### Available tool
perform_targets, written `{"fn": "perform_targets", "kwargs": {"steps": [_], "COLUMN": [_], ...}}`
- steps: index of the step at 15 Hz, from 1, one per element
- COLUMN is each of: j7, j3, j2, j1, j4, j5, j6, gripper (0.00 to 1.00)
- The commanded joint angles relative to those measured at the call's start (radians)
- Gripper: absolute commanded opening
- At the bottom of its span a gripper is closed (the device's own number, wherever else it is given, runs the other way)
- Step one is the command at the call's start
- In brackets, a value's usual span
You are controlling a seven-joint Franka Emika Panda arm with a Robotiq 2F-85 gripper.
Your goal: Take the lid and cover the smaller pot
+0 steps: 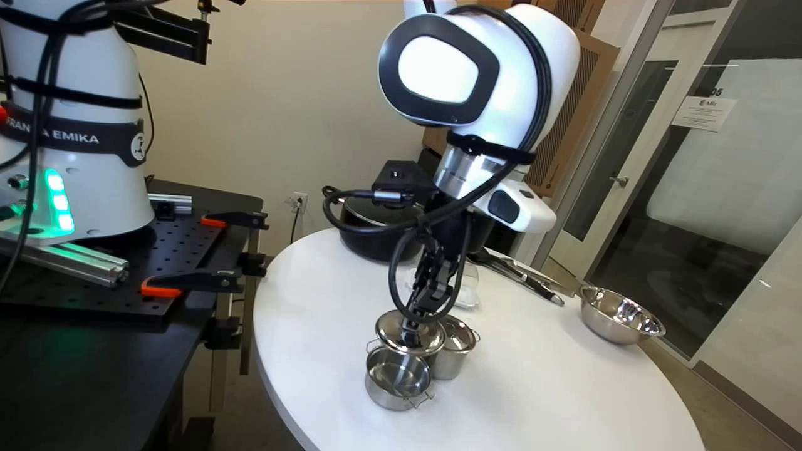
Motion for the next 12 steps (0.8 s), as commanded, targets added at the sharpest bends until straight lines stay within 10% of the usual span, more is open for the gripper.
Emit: {"fn": "perform_targets", "kwargs": {"steps": [1, 12], "j7": [0.033, 0.062], "j3": [-0.008, 0.044], "j2": [0.124, 0.290], "j1": [0.003, 0.018], "j4": [0.108, 0.244], "j5": [0.015, 0.024], "j6": [-0.045, -0.066], "gripper": [0.06, 0.06]}}
